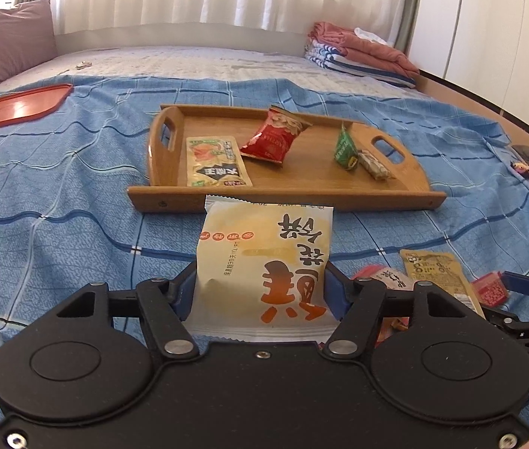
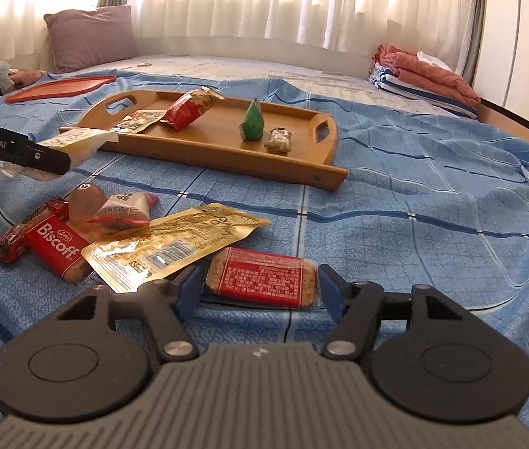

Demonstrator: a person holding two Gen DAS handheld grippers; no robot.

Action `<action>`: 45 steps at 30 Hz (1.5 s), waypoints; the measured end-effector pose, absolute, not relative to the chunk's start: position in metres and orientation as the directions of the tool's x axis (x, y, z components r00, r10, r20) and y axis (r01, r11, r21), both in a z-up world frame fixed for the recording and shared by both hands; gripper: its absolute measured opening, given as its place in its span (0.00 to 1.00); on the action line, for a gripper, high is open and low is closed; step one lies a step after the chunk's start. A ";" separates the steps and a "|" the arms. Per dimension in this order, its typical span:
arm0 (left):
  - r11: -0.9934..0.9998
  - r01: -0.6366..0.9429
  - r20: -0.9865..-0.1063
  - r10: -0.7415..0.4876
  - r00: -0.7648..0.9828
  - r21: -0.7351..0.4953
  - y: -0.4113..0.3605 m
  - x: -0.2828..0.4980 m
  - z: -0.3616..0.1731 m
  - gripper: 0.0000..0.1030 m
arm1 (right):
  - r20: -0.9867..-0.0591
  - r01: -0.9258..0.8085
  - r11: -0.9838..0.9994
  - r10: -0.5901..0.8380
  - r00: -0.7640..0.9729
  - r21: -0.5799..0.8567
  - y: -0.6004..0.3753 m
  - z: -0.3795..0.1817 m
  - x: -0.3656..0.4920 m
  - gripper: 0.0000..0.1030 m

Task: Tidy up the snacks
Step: 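Carry the white pastry and red bar over the wooden tray with both tools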

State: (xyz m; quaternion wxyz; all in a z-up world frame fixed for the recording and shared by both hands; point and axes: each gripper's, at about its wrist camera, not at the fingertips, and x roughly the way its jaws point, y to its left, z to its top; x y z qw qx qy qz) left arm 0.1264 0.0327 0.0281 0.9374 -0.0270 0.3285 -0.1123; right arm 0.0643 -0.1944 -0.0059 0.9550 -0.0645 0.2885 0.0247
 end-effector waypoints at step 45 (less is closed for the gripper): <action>0.993 -0.014 -0.736 -0.078 0.673 -0.119 0.032 0.327 0.032 0.62 | -0.694 -0.114 0.993 0.083 0.716 0.001 -0.196 0.042 0.253 0.66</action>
